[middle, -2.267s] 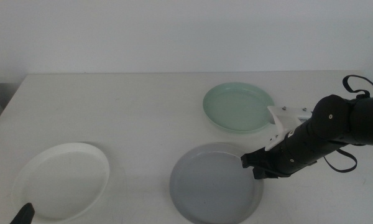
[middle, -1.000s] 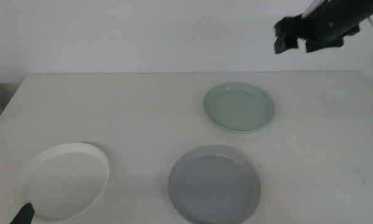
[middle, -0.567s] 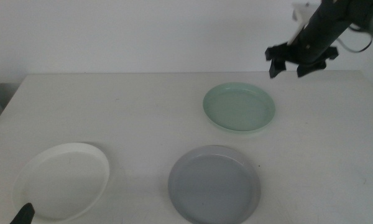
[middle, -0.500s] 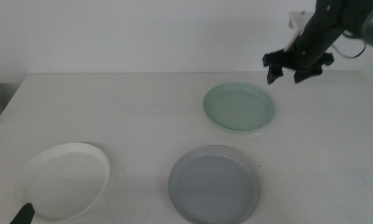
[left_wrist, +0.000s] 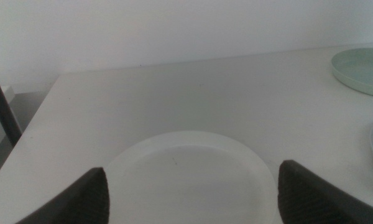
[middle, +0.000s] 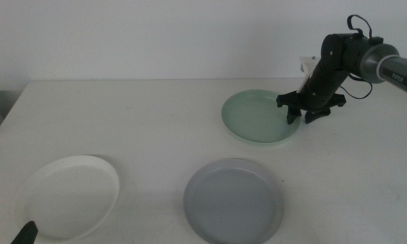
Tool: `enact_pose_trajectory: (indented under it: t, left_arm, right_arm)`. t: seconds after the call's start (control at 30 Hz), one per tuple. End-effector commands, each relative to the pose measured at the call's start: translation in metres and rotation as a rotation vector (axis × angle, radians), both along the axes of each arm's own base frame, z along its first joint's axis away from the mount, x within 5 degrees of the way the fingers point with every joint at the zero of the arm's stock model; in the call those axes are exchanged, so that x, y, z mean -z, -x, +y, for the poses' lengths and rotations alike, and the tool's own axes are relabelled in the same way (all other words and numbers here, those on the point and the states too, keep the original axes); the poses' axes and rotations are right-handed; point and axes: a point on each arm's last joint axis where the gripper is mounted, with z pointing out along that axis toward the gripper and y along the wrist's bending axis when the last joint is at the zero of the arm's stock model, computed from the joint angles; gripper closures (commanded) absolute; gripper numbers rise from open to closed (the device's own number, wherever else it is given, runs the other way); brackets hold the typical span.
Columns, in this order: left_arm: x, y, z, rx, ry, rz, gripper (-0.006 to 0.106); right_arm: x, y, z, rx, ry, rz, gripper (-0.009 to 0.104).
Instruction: Stack the three bowls on top of each other.
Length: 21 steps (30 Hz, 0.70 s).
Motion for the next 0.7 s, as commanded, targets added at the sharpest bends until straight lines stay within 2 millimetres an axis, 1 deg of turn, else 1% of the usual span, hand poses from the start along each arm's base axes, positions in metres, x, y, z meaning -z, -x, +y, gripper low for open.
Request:
enact_pose_trajectory:
  t: [0.0,0.1,0.13,0.27,0.33,0.4,0.47,0.57,0.67]
  left_arm:
    - [-0.009,0.000,0.001,-0.017,0.032,-0.089,0.007]
    - [-0.009,0.000,0.001,-0.017,0.032,-0.089,0.007]
    - [-0.009,0.000,0.001,-0.017,0.032,-0.089,0.007]
    - [-0.009,0.000,0.001,-0.017,0.032,-0.089,0.007]
    - [-0.009,0.000,0.001,-0.017,0.032,-0.089,0.007]
    - [-0.009,0.000,0.001,-0.017,0.032,-0.089,0.007]
    - [-0.009,0.000,0.001,-0.017,0.032,-0.089,0.007]
    - [-0.009,0.000,0.001,-0.017,0.032,-0.089,0.007]
    - [-0.009,0.000,0.001,-0.017,0.032,-0.089,0.007]
  right_arm:
    - [-0.043,-0.005,-0.003,0.009,-0.020,-0.139,0.070]
    - [-0.046,-0.006,-0.003,0.004,-0.021,-0.163,0.093]
    - [-0.048,-0.006,-0.003,-0.001,-0.020,-0.167,0.096]
    - [-0.065,0.001,-0.004,-0.005,-0.022,-0.176,0.096]
    - [-0.080,0.008,-0.004,0.000,-0.040,-0.194,0.096]
    - [-0.096,0.019,-0.004,0.000,-0.072,-0.214,0.096]
    - [-0.111,0.037,-0.001,-0.017,-0.116,-0.242,0.096]
    - [-0.127,0.070,0.004,-0.030,-0.174,-0.285,0.096]
    - [-0.136,0.102,0.009,-0.040,-0.214,-0.305,0.096]
